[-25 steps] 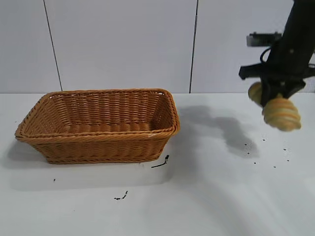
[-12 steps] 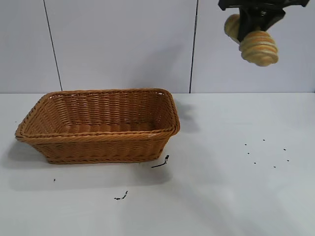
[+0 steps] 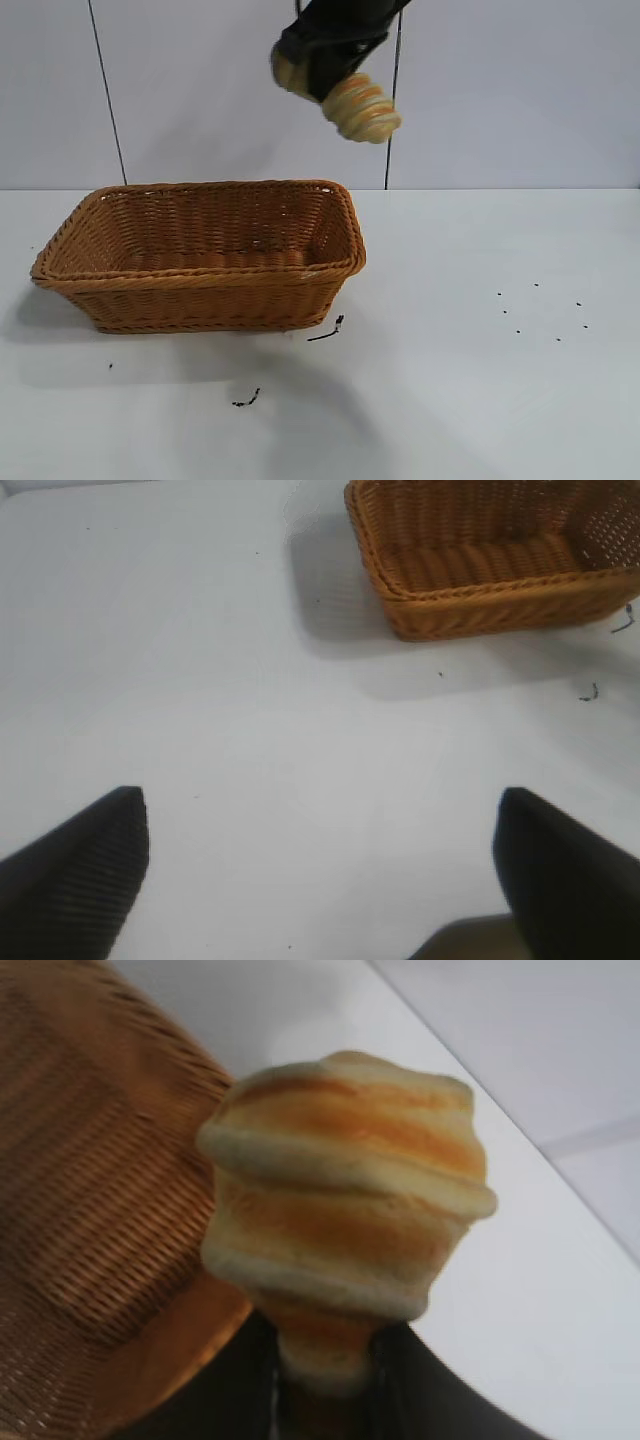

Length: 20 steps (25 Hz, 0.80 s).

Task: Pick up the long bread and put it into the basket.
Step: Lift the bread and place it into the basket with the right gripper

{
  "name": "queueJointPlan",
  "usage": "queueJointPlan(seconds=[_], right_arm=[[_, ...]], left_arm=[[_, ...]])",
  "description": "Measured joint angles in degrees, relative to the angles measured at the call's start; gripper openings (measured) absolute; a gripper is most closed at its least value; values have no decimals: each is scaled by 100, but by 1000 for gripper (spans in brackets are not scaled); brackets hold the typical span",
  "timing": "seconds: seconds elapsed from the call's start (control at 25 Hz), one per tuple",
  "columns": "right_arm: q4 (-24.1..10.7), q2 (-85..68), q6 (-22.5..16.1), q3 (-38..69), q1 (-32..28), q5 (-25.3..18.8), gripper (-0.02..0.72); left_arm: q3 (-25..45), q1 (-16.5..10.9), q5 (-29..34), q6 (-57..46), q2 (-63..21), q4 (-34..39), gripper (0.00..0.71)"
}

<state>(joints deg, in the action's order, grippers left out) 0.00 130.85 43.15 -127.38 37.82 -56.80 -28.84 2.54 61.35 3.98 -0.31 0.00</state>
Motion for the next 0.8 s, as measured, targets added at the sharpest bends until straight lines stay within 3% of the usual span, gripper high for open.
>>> queueJointPlan(seconds=[0.16, 0.24, 0.52, 0.68, 0.8], right_arm=[[271, 318, 563, 0, 108, 140, 123], [327, 501, 647, 0, 108, 285, 123], [379, 1142, 688, 0, 66, 852, 123], [435, 1365, 694, 0, 66, 875, 123], [444, 1393, 694, 0, 66, 875, 193]], left_arm=[[0, 0, 0, 0, 0, 0, 696], [0, 0, 0, 0, 0, 0, 696], [0, 0, 0, 0, 0, 0, 696], [0, 0, 0, 0, 0, 0, 696], [0, 0, 0, 0, 0, 0, 696]])
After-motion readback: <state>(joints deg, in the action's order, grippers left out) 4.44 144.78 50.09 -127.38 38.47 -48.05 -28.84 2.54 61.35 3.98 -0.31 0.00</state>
